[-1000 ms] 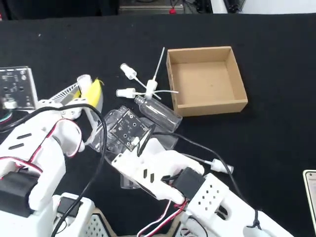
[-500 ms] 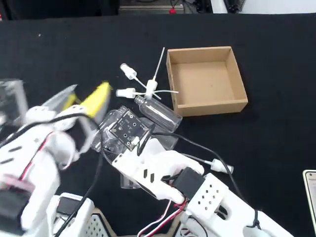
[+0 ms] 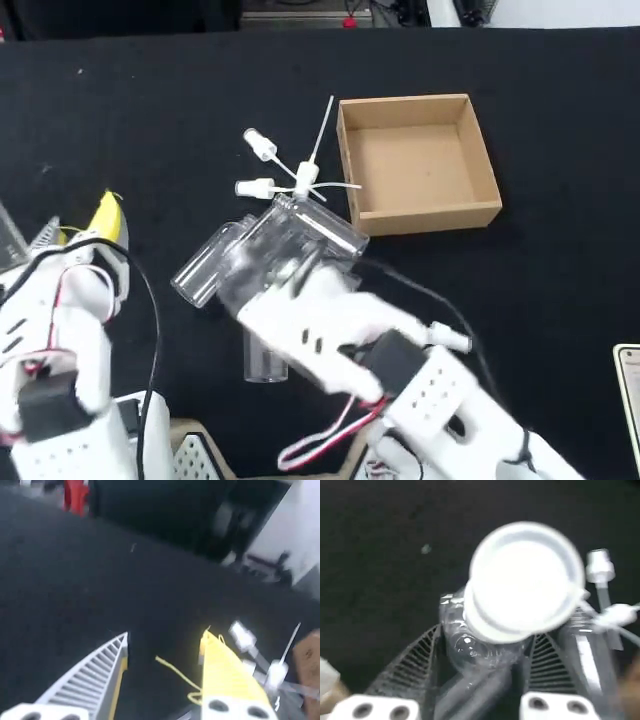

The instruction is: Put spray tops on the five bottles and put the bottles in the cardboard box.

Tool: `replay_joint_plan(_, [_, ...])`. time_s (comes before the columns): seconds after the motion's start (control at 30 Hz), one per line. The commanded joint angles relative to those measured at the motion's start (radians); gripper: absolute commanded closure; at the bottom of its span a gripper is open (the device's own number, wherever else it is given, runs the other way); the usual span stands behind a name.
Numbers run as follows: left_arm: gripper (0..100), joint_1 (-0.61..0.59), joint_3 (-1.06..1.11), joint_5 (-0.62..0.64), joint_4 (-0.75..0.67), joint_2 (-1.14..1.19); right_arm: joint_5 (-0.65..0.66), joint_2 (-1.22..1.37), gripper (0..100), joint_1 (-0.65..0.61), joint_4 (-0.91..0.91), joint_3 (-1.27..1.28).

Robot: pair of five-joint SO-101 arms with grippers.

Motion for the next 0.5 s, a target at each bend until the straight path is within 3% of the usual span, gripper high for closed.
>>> replay_joint_plan(0.0, [77, -0.010, 0.114, 0.021, -0.081, -0.051, 0.011, 0.007, 85.8, 0.222, 0.170, -0.240])
replay_joint_plan(0.1, [77, -0.012, 0.188, 0.120, -0.089, -0.109, 0.020, 0.007, 85.8, 0.468, 0.327, -0.374])
replay_joint_plan(0.2, [77, -0.013, 0.257, 0.129, -0.121, -0.178, 0.094, 0.004, 85.8, 0.744, 0.414, -0.446])
replay_joint_plan(0.37, [77, -0.015, 0.433, 0.115, -0.192, -0.302, 0.203, 0.007, 85.8, 1.142, 0.436, -0.403])
replay_joint_plan(0.47, [77, -0.010, 0.504, 0.123, -0.190, -0.367, 0.244, 0.007, 85.8, 1.283, 0.388, -0.315])
